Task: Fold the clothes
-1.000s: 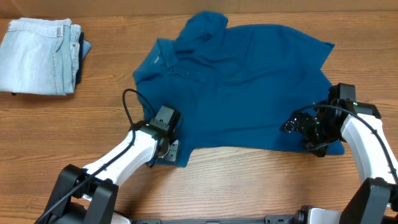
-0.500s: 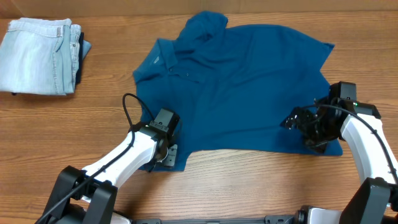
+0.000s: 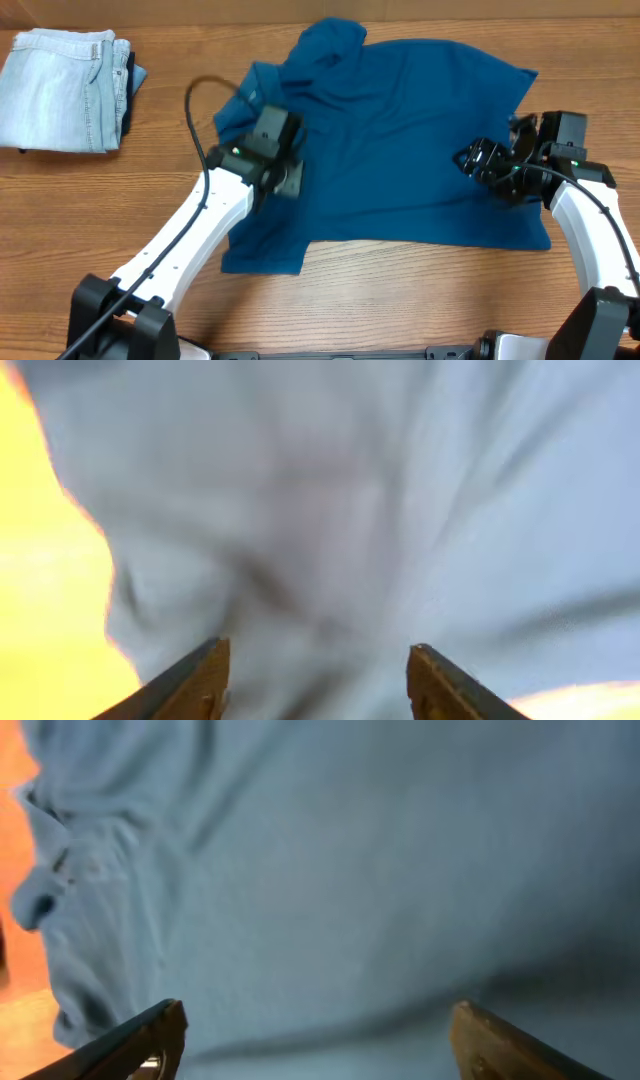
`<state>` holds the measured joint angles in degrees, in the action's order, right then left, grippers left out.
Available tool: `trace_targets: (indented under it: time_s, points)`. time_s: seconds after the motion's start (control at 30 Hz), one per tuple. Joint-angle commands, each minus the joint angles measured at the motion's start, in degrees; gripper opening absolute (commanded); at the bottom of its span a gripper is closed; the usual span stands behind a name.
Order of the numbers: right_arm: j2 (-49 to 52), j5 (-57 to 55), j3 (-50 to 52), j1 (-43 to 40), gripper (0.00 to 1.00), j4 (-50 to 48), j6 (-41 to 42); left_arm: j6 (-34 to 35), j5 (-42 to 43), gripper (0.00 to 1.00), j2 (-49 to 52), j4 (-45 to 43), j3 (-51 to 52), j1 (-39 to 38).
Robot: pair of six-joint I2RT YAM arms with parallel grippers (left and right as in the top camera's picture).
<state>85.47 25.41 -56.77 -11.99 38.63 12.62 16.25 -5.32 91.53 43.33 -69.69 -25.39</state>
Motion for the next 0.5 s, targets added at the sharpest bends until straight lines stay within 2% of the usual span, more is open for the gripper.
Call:
trace_targets:
  time_s: [0.0,0.03,0.1,0.2,0.27,0.33,0.47]
  points:
    - [0.9,1.1,-1.8,-0.3,0.57,-4.4,-0.6,-3.0,-5.4,0.62,0.5,-6.1,-2.0,2.2]
    - [1.7,1.1,-1.8,-0.2,0.41,-5.3,-0.1,-3.0,-5.2,0.59,1.4,-7.4,-2.0,3.3]
    - [3.9,1.3,-1.8,-0.2,0.27,-7.0,1.2,-3.0,-2.4,0.53,4.0,-9.3,-2.0,6.0]
    - [8.3,1.9,-1.8,0.0,0.22,-10.2,2.1,-3.0,4.9,0.42,8.7,-12.0,-2.0,9.7]
    - [11.5,3.2,-1.8,0.1,0.14,-12.7,3.8,-3.0,8.7,0.34,11.7,-13.3,-2.0,11.5]
    - [14.8,6.3,-1.8,0.1,0.12,-15.2,4.0,-3.0,11.3,0.33,13.9,-14.1,-2.0,12.7]
    - [18.4,7.3,-1.8,0.5,0.13,-18.2,3.9,-3.5,11.4,0.35,16.7,-15.0,-2.0,13.0]
